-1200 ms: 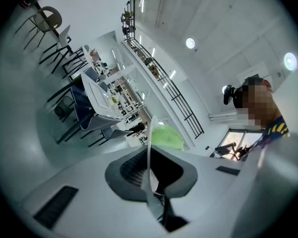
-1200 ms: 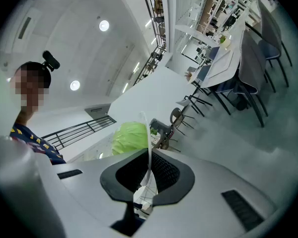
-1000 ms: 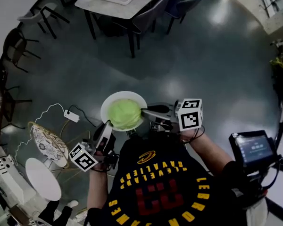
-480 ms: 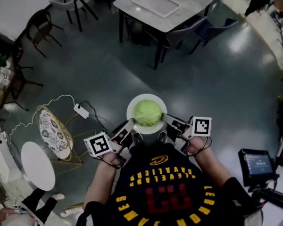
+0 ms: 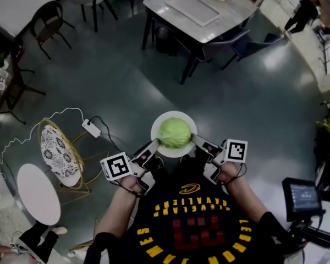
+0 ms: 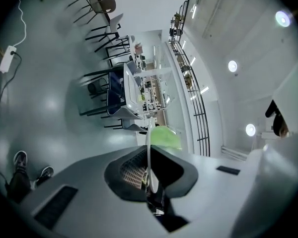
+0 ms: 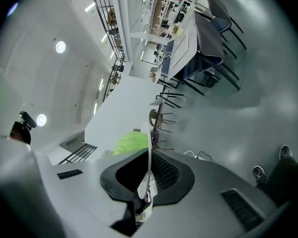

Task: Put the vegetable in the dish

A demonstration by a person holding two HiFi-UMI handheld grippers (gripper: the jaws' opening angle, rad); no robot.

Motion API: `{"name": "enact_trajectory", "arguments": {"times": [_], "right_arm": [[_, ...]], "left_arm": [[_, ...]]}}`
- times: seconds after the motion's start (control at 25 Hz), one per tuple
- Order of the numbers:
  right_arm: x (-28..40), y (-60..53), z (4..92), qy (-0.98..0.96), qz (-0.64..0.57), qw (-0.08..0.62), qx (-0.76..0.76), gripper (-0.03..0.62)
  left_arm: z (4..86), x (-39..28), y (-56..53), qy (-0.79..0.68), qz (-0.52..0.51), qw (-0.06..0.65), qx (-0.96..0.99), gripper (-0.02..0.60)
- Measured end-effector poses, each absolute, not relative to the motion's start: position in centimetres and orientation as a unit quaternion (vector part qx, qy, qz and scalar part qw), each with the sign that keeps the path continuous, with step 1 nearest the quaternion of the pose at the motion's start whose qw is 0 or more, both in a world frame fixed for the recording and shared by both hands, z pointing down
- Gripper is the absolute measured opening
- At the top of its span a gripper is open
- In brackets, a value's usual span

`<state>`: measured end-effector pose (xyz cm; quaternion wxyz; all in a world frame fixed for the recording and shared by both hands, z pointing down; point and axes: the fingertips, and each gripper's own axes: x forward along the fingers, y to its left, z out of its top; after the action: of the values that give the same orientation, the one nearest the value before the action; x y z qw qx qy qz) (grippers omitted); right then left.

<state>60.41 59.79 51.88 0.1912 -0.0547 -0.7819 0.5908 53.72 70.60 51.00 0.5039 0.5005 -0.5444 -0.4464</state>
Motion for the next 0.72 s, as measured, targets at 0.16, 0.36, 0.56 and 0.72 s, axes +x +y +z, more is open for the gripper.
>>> {"name": "enact_trajectory", "arguments": {"times": [0.16, 0.36, 0.56, 0.72], "right_arm": [[59.5, 59.7, 52.6, -0.775, 0.597, 0.201, -0.053, 0.021], [56.9, 58.4, 53.6, -0.765, 0.604, 0.212, -0.065, 0.021], [51.4, 54.7, 54.6, -0.762, 0.601, 0.224, -0.095, 0.021], [47.9, 49.7, 54.4, -0.76, 0.598, 0.23, -0.112, 0.021]], "left_arm": [[51.5, 52.8, 70.6, -0.543, -0.453, 0.509, 0.49, 0.017], [52.3, 50.6, 69.5, -0.554, -0.46, 0.511, 0.47, 0.018], [52.5, 46.0, 65.9, -0.566, -0.48, 0.499, 0.447, 0.017], [52.6, 42.9, 61.1, -0.583, -0.475, 0.494, 0.437, 0.018]]}}
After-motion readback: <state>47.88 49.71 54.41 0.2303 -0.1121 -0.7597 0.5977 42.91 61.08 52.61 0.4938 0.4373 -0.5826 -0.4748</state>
